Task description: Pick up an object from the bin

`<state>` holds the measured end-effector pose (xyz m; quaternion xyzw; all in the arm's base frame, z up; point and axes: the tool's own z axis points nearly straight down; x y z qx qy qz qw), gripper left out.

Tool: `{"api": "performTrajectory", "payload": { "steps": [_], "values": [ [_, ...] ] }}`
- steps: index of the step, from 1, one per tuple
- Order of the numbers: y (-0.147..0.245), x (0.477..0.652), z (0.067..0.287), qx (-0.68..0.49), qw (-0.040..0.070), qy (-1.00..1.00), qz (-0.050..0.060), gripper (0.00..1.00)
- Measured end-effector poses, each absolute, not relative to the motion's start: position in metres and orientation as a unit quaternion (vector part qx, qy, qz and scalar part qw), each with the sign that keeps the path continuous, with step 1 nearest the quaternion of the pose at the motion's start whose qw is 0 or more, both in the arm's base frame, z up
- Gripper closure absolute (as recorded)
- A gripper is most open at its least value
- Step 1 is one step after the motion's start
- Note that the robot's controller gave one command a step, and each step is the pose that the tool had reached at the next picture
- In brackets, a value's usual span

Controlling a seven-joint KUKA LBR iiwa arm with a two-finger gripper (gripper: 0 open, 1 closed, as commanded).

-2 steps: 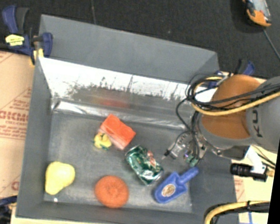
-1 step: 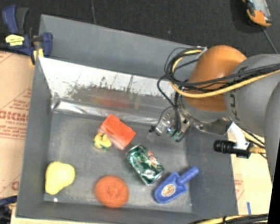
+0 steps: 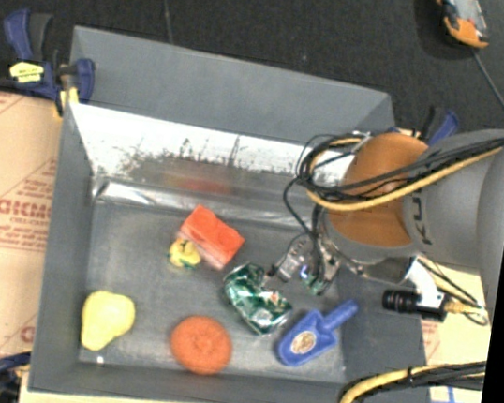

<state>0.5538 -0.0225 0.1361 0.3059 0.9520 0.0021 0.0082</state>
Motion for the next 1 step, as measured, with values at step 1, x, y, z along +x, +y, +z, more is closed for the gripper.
{"api": "performTrajectory", "payload": {
  "steps": [1],
  "values": [
    [-0.0495,0.5377,0.1022,0.322,0.009,0.947,0.000,1.00]
  ]
}}
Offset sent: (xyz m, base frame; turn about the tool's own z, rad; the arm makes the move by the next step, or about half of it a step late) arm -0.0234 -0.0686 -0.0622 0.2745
